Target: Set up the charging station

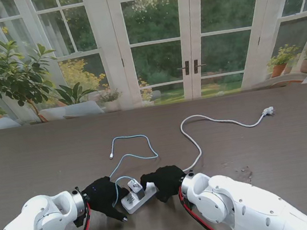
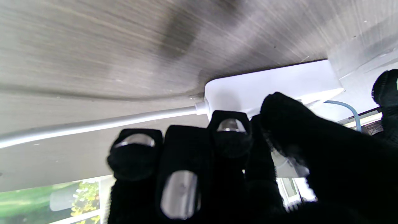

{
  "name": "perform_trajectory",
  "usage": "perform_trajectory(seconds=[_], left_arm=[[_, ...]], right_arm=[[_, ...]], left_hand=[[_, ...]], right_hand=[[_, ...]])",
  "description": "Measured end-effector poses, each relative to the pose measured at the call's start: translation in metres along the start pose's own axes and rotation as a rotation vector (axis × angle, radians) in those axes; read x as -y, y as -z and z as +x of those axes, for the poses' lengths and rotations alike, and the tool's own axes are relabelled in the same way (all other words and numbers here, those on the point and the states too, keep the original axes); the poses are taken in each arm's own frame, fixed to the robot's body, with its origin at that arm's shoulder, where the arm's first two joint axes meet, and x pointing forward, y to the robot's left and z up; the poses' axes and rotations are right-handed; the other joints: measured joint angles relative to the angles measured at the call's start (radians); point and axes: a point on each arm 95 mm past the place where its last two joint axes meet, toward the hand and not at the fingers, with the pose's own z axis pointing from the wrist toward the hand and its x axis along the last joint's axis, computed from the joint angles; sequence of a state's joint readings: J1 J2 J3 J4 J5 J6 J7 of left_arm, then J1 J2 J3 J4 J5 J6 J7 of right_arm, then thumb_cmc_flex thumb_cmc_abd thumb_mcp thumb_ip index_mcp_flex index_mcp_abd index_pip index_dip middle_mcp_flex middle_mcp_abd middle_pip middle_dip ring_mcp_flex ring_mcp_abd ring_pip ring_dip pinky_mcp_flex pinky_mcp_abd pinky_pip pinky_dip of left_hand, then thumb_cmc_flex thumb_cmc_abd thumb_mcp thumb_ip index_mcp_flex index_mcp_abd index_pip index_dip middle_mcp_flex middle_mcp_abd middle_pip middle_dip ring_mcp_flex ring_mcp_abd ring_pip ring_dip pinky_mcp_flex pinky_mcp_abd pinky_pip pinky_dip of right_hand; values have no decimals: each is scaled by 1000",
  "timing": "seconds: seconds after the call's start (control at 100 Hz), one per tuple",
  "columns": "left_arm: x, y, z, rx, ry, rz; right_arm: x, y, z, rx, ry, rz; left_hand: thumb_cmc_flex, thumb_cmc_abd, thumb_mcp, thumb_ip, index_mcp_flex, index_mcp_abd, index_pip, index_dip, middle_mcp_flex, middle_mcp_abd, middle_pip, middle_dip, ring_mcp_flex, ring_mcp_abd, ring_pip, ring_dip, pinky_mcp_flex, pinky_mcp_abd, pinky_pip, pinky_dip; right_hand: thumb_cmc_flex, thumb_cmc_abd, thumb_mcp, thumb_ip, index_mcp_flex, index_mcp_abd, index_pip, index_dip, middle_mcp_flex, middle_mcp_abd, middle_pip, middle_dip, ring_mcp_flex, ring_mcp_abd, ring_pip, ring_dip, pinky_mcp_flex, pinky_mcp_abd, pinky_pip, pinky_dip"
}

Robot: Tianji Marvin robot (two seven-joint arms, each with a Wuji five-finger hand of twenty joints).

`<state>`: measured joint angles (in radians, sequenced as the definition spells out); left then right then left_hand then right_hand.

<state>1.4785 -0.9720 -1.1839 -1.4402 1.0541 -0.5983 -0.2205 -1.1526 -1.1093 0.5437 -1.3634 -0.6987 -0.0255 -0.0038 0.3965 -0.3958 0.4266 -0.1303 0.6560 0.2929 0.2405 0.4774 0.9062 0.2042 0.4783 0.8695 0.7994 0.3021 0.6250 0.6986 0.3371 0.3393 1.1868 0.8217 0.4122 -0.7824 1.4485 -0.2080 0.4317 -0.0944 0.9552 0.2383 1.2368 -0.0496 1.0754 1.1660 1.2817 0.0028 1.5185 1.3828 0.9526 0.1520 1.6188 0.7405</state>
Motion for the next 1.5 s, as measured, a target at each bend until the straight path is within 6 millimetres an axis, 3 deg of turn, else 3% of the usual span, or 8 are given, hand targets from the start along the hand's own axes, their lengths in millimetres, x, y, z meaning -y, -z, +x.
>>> perform_trajectory(seconds=[0.12,0.25,0.52,0.68,1.1,1.34,1.5], left_arm=[[0,0,0,0,-1,0],[0,0,0,0,-1,0],[1,0,0,1,-1,1],[1,0,0,1,-1,1],[0,0,-1,6,35,8],[0,-5,-6,46,103,34],[0,-13,-7,43,82,63]], right_arm=[[1,-1,0,3,-9,-7],[1,-3,-1,11,-30,-9],[3,-5,-4,19,-71,-9],[2,3,-3,27,-95,15],[5,9,-3,34,-92,11],[5,10,-3,37,-96,10],[6,10,-3,39,-103,9]], left_hand=[[0,-40,108,0,0,0,0,5,3,0,2,-11,-31,16,-6,-7,-4,-4,-21,-40],[1,-65,226,1,2,0,7,8,9,-3,2,-23,-27,16,-7,-17,-4,-5,-21,-43],[3,-82,231,1,11,-1,15,8,20,-6,0,-41,-25,16,-11,-17,-7,-8,-20,-43],[3,-82,231,1,13,-3,15,8,21,-8,-1,-44,-30,16,-11,-17,-17,-10,-20,-43],[3,-91,245,1,27,-7,20,10,30,-3,-1,-44,-54,18,-2,10,-55,-19,-20,-39],[4,-111,263,1,41,-88,113,106,61,-31,-3,-69,-52,16,24,30,-64,-21,-8,-27],[-1,-114,271,-7,42,-106,270,186,83,-32,28,-65,-49,16,50,34,-64,-21,22,-2]], right_hand=[[0,-1,0,0,8,0,0,14,0,0,0,0,0,0,0,0,0,0,0,0],[5,-16,0,0,8,0,-3,14,0,0,-1,0,0,0,0,0,0,0,0,0],[5,-16,0,0,8,-16,-4,13,0,0,-1,-1,0,0,0,0,0,0,0,0],[9,-16,0,0,9,-13,-19,-81,0,0,-1,-7,0,0,0,0,0,0,0,0],[9,-16,0,0,9,-24,-19,-82,0,0,-1,-7,0,0,0,0,0,0,0,0],[9,-17,0,0,9,-25,-19,-81,0,0,-1,-7,0,0,0,0,0,0,0,0],[9,-18,0,0,9,-25,-19,-81,0,0,-1,-7,0,0,0,0,0,0,0,0]])
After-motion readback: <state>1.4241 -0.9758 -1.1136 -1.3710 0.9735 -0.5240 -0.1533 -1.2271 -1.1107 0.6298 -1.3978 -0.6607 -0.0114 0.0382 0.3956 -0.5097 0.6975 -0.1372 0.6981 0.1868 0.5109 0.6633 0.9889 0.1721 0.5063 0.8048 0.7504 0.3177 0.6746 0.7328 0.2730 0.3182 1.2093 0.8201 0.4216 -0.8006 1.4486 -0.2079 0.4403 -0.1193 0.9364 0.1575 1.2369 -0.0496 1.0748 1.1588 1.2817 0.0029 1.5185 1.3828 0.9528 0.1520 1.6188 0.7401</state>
